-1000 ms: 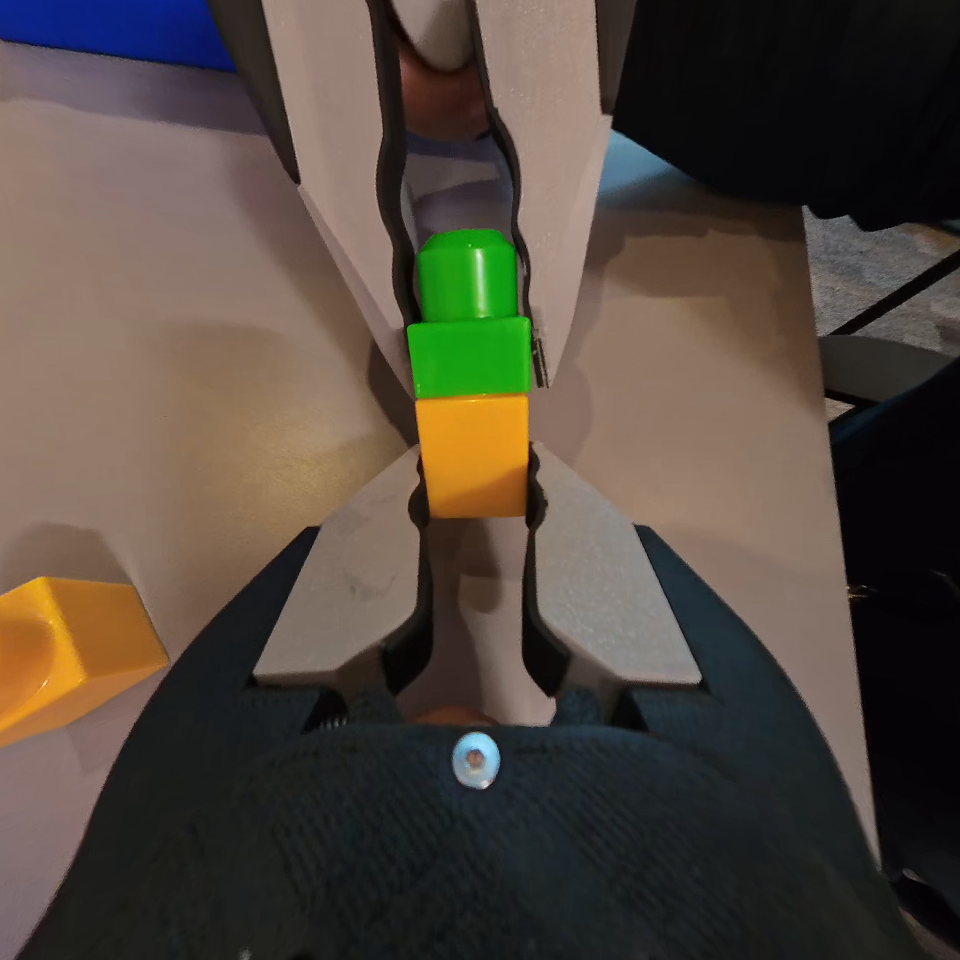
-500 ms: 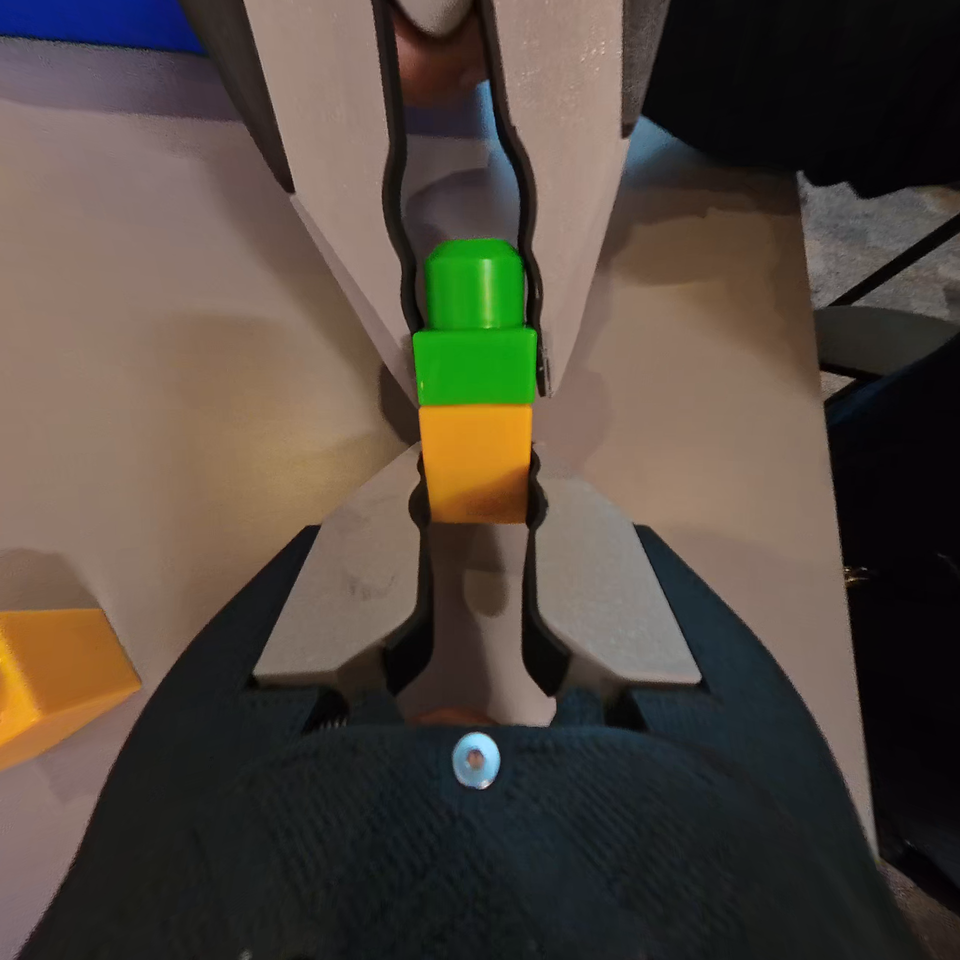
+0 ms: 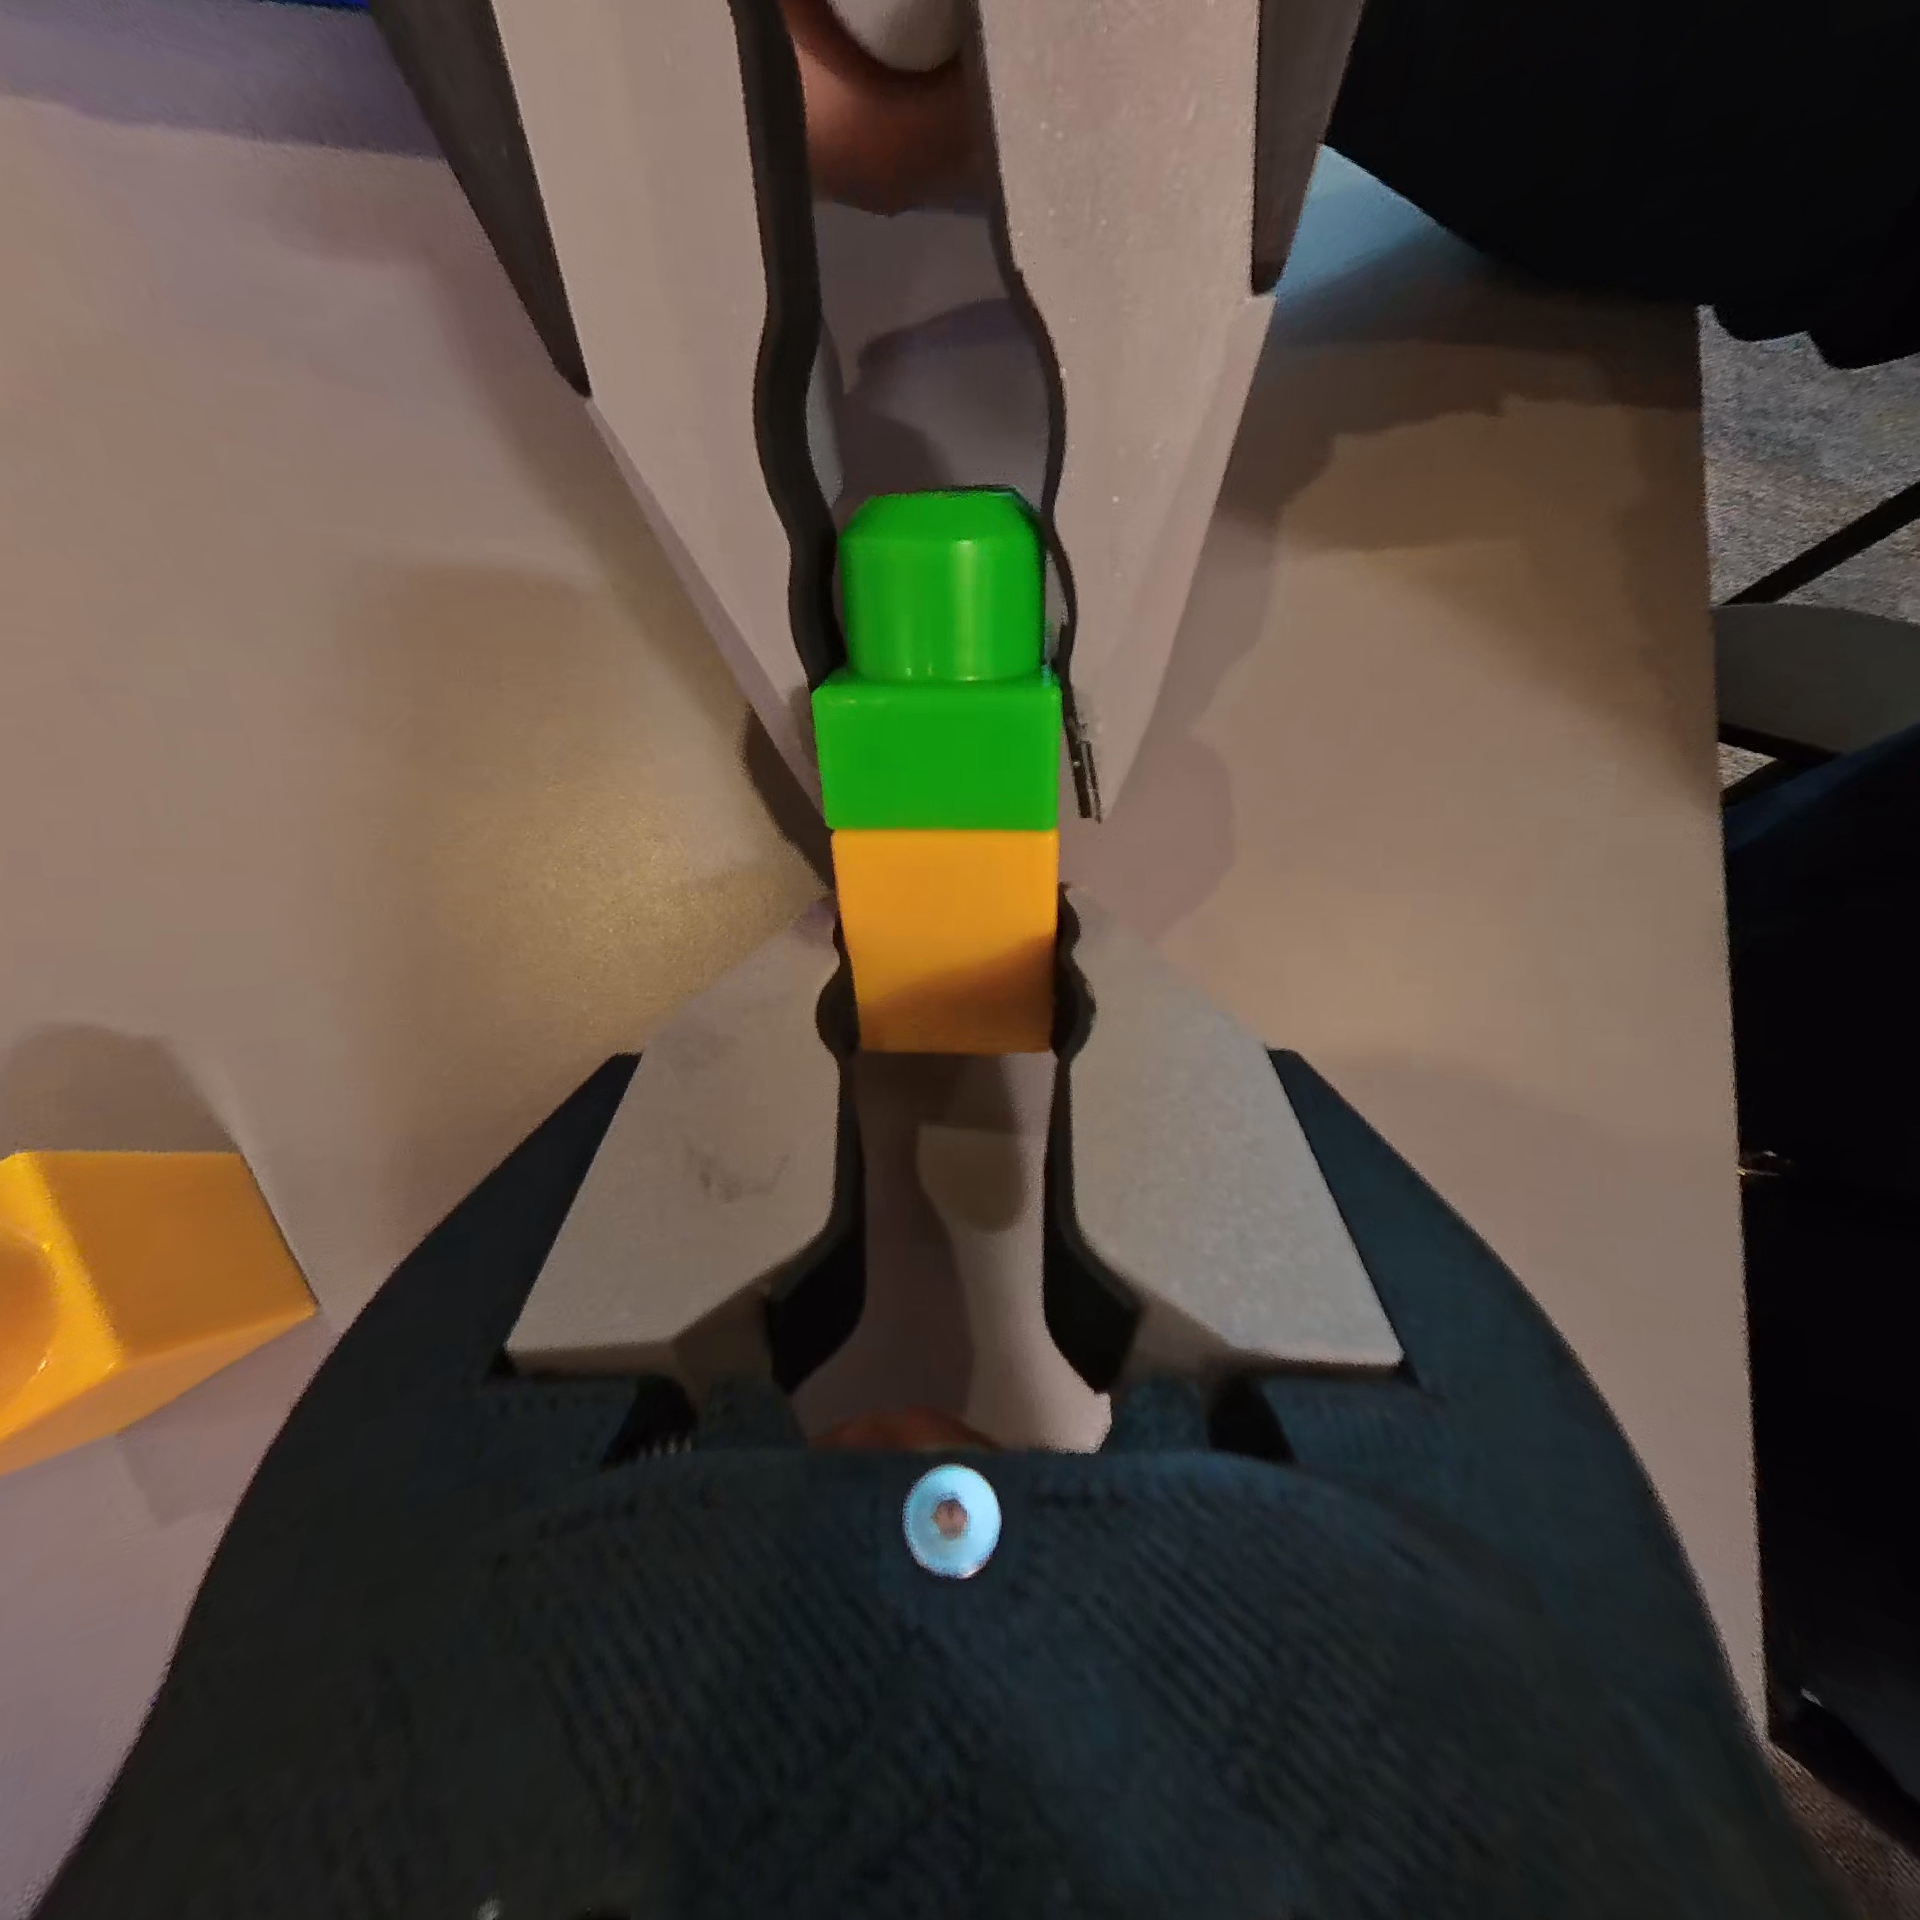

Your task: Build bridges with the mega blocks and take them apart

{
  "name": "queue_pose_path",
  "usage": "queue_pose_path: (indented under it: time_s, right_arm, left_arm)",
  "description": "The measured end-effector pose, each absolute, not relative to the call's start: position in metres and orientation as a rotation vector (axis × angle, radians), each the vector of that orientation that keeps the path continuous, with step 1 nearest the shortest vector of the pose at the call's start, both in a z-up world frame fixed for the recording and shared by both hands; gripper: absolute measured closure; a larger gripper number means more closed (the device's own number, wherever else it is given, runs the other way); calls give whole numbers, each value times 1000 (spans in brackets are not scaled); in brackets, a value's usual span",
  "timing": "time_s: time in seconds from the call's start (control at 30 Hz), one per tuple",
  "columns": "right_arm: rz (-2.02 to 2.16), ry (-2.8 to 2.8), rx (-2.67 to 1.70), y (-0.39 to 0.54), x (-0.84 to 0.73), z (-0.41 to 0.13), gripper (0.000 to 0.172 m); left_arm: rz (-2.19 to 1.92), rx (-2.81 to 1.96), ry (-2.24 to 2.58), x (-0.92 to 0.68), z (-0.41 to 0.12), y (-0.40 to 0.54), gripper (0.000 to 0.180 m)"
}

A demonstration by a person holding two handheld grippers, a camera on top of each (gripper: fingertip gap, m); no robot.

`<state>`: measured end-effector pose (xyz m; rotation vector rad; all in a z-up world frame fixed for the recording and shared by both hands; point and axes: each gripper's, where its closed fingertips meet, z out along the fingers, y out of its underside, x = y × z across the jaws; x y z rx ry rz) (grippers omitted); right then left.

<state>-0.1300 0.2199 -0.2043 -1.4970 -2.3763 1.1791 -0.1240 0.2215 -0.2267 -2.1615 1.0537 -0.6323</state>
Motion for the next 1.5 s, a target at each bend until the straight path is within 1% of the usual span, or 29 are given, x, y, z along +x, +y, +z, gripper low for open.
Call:
queue_pose_path:
  time_s: [0.27, 0.4, 0.47, 0.5, 0.53, 0.67, 0.73, 0.8, 0.97, 1.0, 1.03, 1.07, 1.3, 1.4, 1.5]
  right_arm:
    - [1016, -2460, -1399, 218, -128, -215, 139]
    - [1067, -2391, -1426, 220, -136, -207, 139]
    - [1138, -2313, -1421, 226, -138, -195, 135]
    - [1157, -2237, -1424, 234, -142, -186, 125]
    - [1196, -2158, -1427, 242, -144, -175, 119]
    - [1553, -1793, -1402, 266, -151, -120, 121]
    - [1709, -1700, -1401, 271, -149, -108, 120]
    - [1761, -1694, -1416, 272, -147, -110, 122]
    - [1680, -1740, -1430, 266, -155, -120, 120]
    - [1662, -1739, -1437, 266, -157, -122, 122]
    - [1641, -1725, -1445, 268, -159, -123, 132]
    - [1628, -1720, -1451, 269, -160, -125, 138]
    - [1522, -1816, -1469, 266, -155, -133, 139]
    - [1411, -1904, -1510, 266, -150, -147, 139]
    - [1371, -1940, -1548, 266, -147, -156, 139]
  left_arm:
    - [-618, -2169, 1091, -123, -234, 219, 148]
    - [-678, -2131, 1020, -123, -222, 225, 147]
    - [-782, -2086, 939, -121, -209, 229, 147]
    - [-812, -2056, 905, -123, -202, 231, 147]
    - [-827, -2038, 877, -126, -197, 234, 147]
    - [-837, -1976, 756, -140, -183, 246, 147]
    - [-896, -1908, 696, -143, -169, 249, 147]
    - [-900, -1847, 642, -148, -157, 253, 147]
    - [-881, -1809, 568, -160, -148, 259, 147]
    - [-889, -1803, 564, -159, -147, 259, 147]
    - [-895, -1803, 569, -158, -147, 259, 147]
    - [-890, -1802, 570, -157, -147, 259, 147]
    - [-921, -1856, 603, -150, -158, 256, 146]
    - [-828, -1922, 645, -153, -170, 257, 140]
    - [-764, -1919, 665, -154, -169, 258, 141]
